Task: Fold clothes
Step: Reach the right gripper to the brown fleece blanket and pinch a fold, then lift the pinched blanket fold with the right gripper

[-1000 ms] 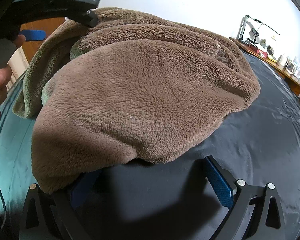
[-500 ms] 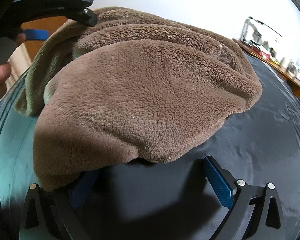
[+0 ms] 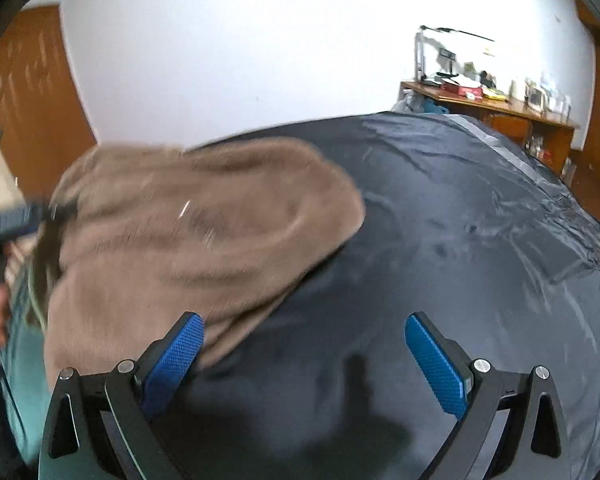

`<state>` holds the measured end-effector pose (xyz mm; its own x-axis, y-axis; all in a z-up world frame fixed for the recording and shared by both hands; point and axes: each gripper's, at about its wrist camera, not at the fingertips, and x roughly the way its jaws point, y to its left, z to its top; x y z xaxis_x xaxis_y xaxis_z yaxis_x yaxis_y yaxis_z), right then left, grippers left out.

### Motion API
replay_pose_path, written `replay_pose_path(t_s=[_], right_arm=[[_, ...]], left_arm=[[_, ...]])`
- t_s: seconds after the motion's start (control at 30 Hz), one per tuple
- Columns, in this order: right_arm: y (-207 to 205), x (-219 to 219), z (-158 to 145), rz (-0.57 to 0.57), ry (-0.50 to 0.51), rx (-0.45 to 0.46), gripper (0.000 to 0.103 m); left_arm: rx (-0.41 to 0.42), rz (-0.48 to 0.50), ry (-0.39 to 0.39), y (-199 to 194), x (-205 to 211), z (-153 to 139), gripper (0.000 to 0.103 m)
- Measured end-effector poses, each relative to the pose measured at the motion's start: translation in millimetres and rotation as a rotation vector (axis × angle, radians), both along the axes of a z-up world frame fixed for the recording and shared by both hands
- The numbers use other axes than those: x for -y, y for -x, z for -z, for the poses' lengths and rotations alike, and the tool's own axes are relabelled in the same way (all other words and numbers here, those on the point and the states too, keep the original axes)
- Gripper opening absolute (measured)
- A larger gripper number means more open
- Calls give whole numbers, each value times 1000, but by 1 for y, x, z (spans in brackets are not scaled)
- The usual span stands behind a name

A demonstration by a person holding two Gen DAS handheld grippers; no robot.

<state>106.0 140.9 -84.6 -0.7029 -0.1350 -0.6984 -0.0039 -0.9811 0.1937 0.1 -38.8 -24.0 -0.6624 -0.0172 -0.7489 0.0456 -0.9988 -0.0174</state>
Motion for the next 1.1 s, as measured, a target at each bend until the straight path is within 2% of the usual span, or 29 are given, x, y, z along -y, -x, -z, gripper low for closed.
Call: replay_pose_path(t_s=[0.13, 0.23, 0.37, 0.43, 0.5, 0.57, 0.6, 0.67, 0.77, 0.93, 1.0, 1.1], right_arm=[[49, -34, -3, 25, 138, 8, 102], [76, -50, 9, 50, 212, 20, 103], [82, -54, 20, 38, 293, 40, 102], [84, -48, 22, 38, 290, 42, 99], [100, -51, 29, 28, 303, 66, 90], [113, -51, 37, 7, 325, 94, 65], [115, -48, 38, -11, 333, 100, 60], [112, -39, 36, -44, 307, 81, 38], [94, -23, 16, -63, 187, -15, 22], [52, 6, -22, -146, 53, -197, 16], [31, 18, -34, -211, 43, -247, 15], [2, 38, -45, -331, 50, -294, 14]], left_arm=[[5, 2, -4, 0, 2, 2, 103], [11, 5, -15, 0, 5, 3, 103], [22, 3, -39, 0, 10, 5, 103], [28, 2, -47, -1, 11, 6, 103], [30, 2, -52, -2, 12, 6, 103], [31, 2, -54, -5, 13, 6, 103], [31, 2, -54, -7, 13, 6, 103], [34, -27, -53, -7, 15, 6, 103], [37, -42, -52, -9, 14, 5, 103], [41, -65, -55, -10, 13, 0, 103], [31, -115, -47, -12, 13, -3, 103], [12, -132, -57, -16, 20, -12, 103]])
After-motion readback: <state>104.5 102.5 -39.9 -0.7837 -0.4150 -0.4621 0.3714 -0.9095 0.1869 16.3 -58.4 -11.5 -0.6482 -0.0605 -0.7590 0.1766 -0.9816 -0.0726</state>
